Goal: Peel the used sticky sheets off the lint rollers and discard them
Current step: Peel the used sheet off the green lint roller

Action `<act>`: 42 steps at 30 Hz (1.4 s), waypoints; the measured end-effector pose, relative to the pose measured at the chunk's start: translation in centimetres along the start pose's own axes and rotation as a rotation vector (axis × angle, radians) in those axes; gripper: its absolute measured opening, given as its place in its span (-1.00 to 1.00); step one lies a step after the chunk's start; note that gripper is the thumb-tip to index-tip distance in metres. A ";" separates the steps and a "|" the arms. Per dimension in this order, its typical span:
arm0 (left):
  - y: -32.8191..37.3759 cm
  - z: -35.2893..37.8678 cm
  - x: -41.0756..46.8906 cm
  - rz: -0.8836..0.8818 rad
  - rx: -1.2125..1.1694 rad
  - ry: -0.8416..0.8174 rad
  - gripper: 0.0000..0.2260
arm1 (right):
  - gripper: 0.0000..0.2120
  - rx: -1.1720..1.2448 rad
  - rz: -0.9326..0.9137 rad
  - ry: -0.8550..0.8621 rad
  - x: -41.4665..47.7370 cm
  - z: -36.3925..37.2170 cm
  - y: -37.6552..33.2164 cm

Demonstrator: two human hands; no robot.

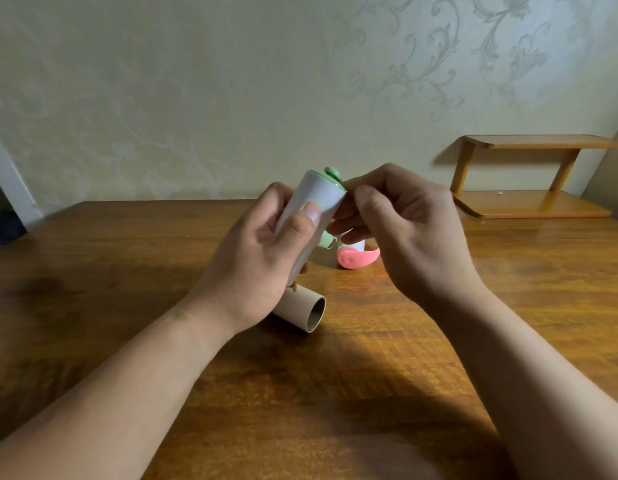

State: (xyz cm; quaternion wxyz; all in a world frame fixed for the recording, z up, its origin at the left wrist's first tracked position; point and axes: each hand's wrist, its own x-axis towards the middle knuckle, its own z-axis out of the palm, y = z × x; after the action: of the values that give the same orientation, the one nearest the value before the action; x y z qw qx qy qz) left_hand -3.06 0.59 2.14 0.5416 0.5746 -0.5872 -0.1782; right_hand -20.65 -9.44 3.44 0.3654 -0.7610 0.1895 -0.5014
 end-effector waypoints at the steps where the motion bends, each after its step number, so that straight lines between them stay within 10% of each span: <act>1: -0.1 0.0 0.0 -0.006 -0.005 0.003 -0.52 | -0.78 0.021 0.012 -0.004 0.0 0.0 0.0; 22: -0.6 0.4 0.2 0.272 0.417 0.277 -0.58 | -0.94 0.034 0.090 0.061 -0.2 1.0 0.0; 37: 0.0 0.4 0.0 0.079 -0.146 0.130 -0.39 | -0.96 0.126 0.081 0.063 0.0 0.8 0.1; 42: -0.2 -1.1 0.8 0.057 -0.260 0.185 -0.50 | -0.61 -0.168 -0.009 0.024 0.3 -0.1 0.5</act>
State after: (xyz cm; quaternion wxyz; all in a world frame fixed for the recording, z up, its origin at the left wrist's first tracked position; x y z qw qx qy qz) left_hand -1.80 0.25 2.69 0.6681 0.4966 -0.5229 -0.1835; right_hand -20.53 -10.02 3.27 0.2960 -0.7837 0.2319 -0.4944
